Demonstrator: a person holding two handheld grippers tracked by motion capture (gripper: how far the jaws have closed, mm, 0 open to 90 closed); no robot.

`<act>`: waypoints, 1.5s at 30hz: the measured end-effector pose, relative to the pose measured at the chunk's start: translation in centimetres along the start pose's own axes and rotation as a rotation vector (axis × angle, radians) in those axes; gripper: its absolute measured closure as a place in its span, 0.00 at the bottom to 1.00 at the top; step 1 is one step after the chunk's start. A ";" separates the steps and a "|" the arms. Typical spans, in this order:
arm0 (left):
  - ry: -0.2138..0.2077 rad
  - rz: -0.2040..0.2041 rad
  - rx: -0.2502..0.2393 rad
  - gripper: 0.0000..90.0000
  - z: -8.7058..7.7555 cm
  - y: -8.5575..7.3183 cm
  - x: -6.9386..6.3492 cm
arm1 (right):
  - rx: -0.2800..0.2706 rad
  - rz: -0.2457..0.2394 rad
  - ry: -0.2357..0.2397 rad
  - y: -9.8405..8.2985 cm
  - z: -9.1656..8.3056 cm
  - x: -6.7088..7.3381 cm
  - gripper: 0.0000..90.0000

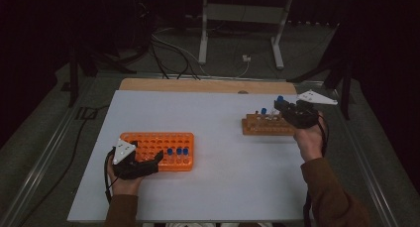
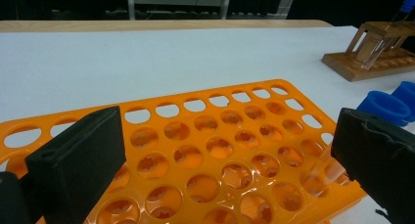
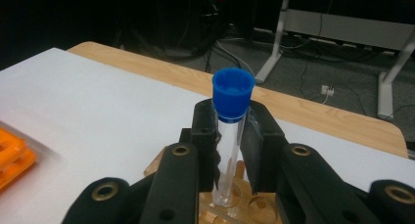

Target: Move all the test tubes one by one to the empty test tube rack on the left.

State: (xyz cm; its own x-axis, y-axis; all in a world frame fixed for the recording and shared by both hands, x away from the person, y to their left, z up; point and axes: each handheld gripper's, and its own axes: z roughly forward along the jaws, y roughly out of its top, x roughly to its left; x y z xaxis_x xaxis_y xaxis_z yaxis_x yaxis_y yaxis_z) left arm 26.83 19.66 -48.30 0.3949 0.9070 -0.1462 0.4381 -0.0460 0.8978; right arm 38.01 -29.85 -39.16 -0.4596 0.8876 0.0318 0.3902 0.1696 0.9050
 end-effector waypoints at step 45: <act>-0.045 0.006 -0.054 0.01 0.3 3.1 -1.4 | 0.027 -0.071 0.220 0.7 1.7 6.7 0.85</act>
State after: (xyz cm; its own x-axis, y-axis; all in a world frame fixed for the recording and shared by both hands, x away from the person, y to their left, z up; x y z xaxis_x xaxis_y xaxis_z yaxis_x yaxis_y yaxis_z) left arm 27.89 18.11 -45.44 0.4342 0.8868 -0.1582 0.3919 -0.0278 0.9196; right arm 36.61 -23.08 -39.03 -0.6481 0.7589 0.0630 0.3708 0.2422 0.8966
